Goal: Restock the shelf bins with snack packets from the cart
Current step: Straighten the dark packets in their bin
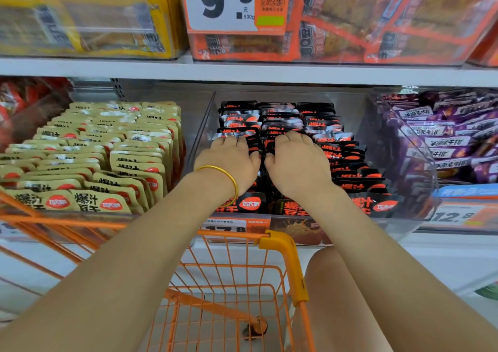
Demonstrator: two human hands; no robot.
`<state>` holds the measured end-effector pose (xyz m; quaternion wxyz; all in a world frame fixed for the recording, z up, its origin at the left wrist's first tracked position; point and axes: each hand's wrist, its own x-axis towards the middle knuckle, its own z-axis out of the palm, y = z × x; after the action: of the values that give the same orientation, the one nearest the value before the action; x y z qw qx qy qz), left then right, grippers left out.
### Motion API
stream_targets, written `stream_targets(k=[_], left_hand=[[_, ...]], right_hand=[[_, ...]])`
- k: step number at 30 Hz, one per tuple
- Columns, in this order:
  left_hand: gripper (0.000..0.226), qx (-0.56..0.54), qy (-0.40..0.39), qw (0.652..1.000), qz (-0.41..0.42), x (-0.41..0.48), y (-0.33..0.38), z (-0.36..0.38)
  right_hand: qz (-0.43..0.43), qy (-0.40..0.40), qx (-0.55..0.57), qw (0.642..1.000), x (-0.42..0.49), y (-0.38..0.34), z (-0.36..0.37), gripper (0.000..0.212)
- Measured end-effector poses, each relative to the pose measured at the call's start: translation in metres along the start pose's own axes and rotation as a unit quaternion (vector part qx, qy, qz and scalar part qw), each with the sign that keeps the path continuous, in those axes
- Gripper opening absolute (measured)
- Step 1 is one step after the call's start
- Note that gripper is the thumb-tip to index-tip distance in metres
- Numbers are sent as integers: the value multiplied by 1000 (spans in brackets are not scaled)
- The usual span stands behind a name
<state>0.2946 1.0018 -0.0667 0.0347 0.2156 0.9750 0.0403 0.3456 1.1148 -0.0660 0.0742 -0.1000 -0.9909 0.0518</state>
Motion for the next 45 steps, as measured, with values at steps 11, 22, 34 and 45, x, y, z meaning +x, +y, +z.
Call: stream_targets(k=[11,22,34,45], left_hand=[[50,-3,75,997,27,-10,0,7],[52,-3,39,999,30,51,-1,-13],[49,10,7,1000,12,53,-4,-9],[44,45,58,997,5,33,1,-6]], right_hand=[[5,15,17,1000,-3,0,-1,40],[-3,16,7,1000,-2,-1,-1,39],[-5,17,10,1000,-2,1,1,40],[-4,21,13,1000,-2,0,1,39]])
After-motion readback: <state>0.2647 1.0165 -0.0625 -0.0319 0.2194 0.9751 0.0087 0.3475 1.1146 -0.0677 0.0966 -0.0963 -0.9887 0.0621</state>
